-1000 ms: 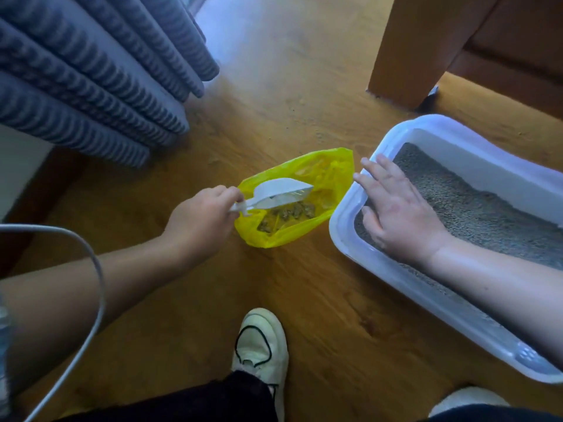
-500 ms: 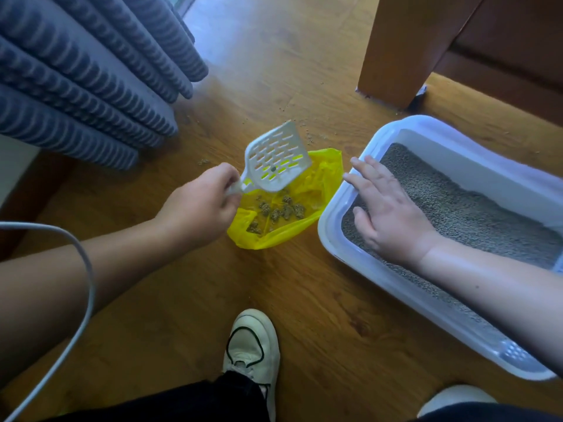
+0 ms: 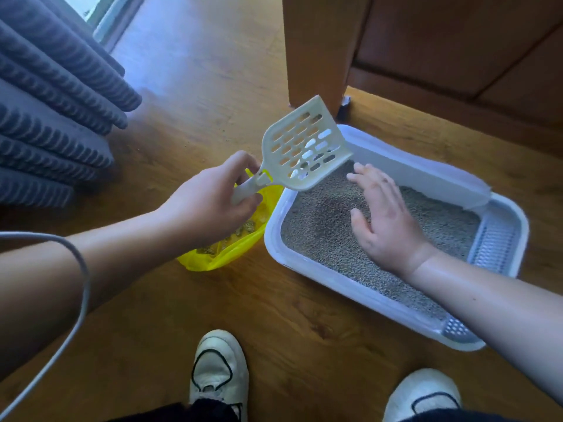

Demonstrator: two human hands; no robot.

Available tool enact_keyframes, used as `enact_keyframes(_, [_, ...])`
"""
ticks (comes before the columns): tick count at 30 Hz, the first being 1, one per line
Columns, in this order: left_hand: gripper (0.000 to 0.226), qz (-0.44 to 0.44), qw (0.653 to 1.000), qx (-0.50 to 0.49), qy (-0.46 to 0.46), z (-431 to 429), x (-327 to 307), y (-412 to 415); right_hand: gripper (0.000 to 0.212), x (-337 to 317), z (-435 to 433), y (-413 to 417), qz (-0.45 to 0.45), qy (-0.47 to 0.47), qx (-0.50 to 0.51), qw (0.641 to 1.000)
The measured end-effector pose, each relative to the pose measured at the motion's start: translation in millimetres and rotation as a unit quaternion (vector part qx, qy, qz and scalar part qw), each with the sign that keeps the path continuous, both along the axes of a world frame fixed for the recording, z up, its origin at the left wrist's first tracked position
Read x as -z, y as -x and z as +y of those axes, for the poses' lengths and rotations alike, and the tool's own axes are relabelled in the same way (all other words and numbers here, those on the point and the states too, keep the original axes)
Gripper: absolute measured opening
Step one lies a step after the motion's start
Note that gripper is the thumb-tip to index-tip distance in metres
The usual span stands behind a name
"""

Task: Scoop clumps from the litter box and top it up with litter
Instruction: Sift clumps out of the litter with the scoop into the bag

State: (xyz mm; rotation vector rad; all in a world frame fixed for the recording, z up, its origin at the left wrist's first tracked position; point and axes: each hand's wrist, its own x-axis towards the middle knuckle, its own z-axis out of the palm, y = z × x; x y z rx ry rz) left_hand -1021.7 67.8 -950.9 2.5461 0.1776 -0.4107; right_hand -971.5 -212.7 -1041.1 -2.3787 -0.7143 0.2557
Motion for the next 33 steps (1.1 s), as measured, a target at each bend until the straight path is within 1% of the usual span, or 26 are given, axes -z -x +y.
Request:
enact_keyframes(1, [0.032, -0.001, 1.000, 0.004, -0.001, -2.4, 0.4, -0.3, 0.053, -1.6, 1.0, 2.9, 0.025, -0.021, 0.011, 0.999])
enact_keyframes(3, [0.028, 0.004, 1.000, 0.006, -0.010, -3.1, 0.3, 0.0, 0.052, -7.0, 10.7, 6.5, 0.091, -0.093, 0.052, 0.990])
enact_keyframes(5, [0.026, 0.009, 1.000, -0.004, -0.022, 4.1, -1.3, 2.9, 0.049, -13.5, 27.2, 5.9, 0.123, -0.156, 0.080, 0.977])
enact_keyframes(7, [0.026, 0.006, 0.999, -0.018, -0.041, 18.6, -4.5, 9.4, 0.044, -18.3, 45.0, 4.4, 0.101, -0.180, 0.077, 0.976])
enact_keyframes(9, [0.026, 0.017, 0.997, -0.042, -0.069, 38.0, -6.5, 21.0, 0.036, -21.9, 60.7, 3.0, 0.055, -0.179, 0.054, 0.981])
enact_keyframes(11, [0.025, 0.047, 0.992, -0.063, -0.102, 58.5, -5.7, 37.6, 0.035, -25.1, 77.5, 3.0, -0.009, -0.149, -0.011, 0.989])
enact_keyframes(13, [0.024, 0.075, 0.987, -0.064, -0.128, 71.8, -1.0, 55.0, 0.042, -30.4, 94.5, 2.0, -0.064, -0.089, -0.113, 0.987])
enact_keyframes(14, [0.024, 0.083, 0.986, -0.065, -0.131, 78.5, 1.8, 64.4, 0.047, -32.7, 106.3, 1.0, -0.092, -0.050, -0.170, 0.980])
enact_keyframes(16, [0.025, 0.091, 0.985, -0.070, -0.126, 88.2, 8.1, 82.2, 0.055, -34.3, 131.5, -0.1, -0.145, 0.043, -0.268, 0.951])
enact_keyframes(18, [0.027, 0.085, 0.988, -0.074, -0.110, 92.2, 16.6, 95.2, 0.058, -32.3, 150.4, -1.4, -0.163, 0.123, -0.328, 0.922])
enact_keyframes(21, [0.028, 0.075, 0.991, -0.094, -0.066, 91.2, 28.1, 104.9, 0.060, -24.9, 165.6, -1.3, -0.177, 0.190, -0.368, 0.893])
enact_keyframes(24, [0.027, 0.070, 0.989, -0.130, -0.014, 88.4, 37.6, 107.7, 0.060, -16.5, 169.7, 4.7, -0.185, 0.218, -0.384, 0.878])
enact_keyframes(29, [0.028, 0.058, 0.991, -0.120, -0.013, 89.5, 43.6, 110.5, 0.059, -9.5, 169.4, 10.5, -0.187, 0.235, -0.390, 0.870])
enact_keyframes(33, [0.029, 0.046, 0.992, -0.116, -0.007, 91.2, 43.8, 112.9, 0.063, -13.6, 173.2, 11.9, -0.176, 0.238, -0.374, 0.879])
